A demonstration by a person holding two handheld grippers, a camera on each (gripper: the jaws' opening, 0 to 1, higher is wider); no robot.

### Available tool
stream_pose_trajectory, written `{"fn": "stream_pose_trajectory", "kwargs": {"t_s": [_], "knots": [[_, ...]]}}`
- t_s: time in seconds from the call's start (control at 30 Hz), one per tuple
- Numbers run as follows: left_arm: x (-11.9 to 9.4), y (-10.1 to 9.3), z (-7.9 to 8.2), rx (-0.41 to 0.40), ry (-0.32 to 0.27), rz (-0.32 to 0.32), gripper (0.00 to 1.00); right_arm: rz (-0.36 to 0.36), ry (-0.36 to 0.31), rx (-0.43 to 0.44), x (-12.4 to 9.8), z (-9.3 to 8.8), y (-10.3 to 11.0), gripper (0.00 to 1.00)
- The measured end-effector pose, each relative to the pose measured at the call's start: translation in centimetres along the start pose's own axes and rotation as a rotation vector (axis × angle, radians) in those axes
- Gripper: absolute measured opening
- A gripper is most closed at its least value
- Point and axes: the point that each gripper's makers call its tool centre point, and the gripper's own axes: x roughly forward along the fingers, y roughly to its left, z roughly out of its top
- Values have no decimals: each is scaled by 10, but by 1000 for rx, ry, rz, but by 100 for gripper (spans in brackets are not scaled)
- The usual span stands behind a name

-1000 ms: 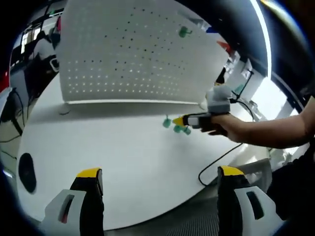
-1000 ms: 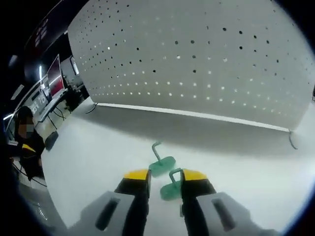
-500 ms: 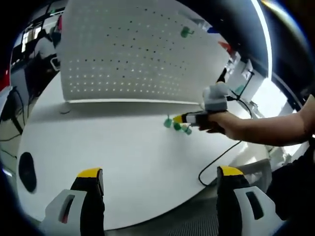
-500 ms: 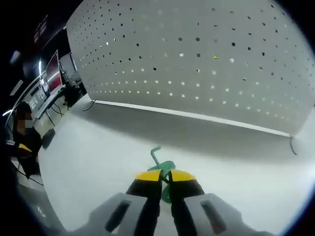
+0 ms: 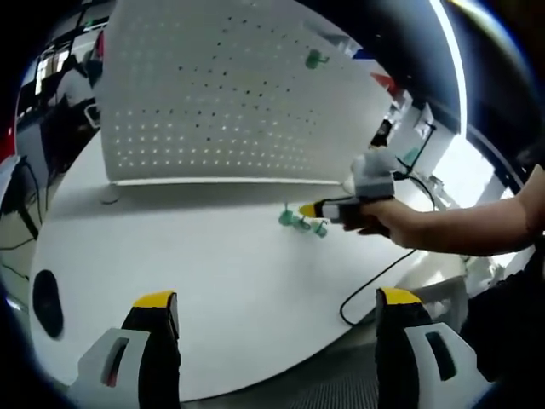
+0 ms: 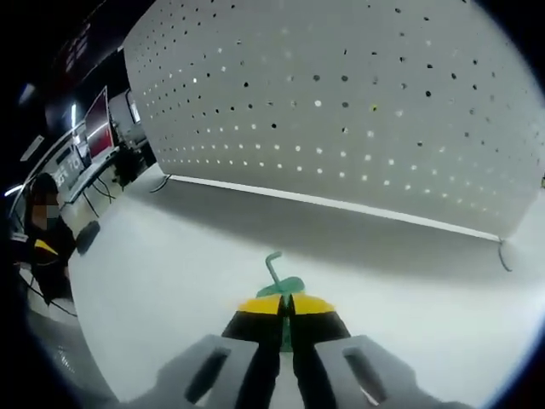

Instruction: Insert the hook assembly into the mounting plate slot until the hook locks in place.

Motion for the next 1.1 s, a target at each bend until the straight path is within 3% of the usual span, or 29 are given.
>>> {"fn": "stream_pose_trajectory", "kwargs": {"t_s": [0.7, 1.1], "knots": [[-11, -16, 14, 42, -45, -3, 99, 27, -154, 44, -39, 29, 13, 0], [-16, -28, 33, 99, -86, -4, 100, 124, -277, 5, -82, 69, 56, 0]]}}
